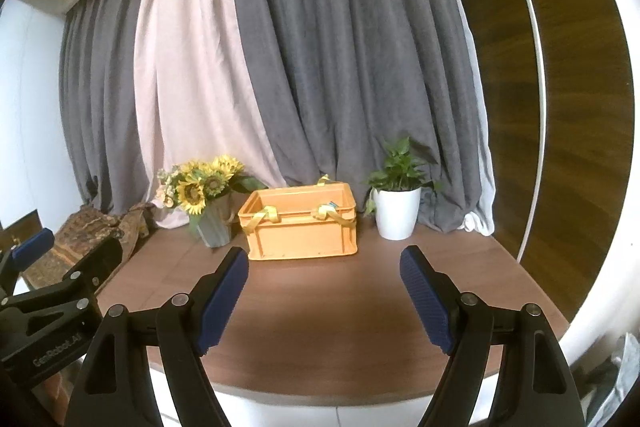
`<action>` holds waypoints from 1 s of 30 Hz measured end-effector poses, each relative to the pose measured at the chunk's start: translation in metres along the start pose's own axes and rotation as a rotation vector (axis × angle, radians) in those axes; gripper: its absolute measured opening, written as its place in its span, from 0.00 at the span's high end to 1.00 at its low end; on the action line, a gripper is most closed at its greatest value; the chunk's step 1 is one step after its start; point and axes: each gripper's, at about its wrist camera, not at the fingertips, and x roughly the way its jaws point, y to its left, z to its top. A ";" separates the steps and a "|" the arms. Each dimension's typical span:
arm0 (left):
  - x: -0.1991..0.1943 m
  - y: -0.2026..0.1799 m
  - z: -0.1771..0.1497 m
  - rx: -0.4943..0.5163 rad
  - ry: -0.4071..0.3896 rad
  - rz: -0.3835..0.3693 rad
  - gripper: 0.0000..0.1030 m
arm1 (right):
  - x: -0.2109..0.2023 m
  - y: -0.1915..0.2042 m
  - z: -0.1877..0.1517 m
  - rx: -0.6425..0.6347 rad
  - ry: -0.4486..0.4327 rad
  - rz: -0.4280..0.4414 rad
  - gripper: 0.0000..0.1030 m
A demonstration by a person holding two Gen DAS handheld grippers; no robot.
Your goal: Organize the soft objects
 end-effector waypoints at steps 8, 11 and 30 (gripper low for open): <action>-0.031 -0.003 -0.007 -0.008 -0.012 0.018 0.00 | -0.029 -0.011 -0.005 -0.007 -0.017 0.016 0.23; -0.039 -0.004 -0.008 -0.009 -0.015 0.028 0.00 | -0.038 -0.014 -0.007 -0.010 -0.021 0.021 0.23; -0.059 -0.004 -0.011 -0.018 -0.022 0.037 0.00 | -0.062 -0.014 -0.013 -0.022 -0.037 0.046 0.23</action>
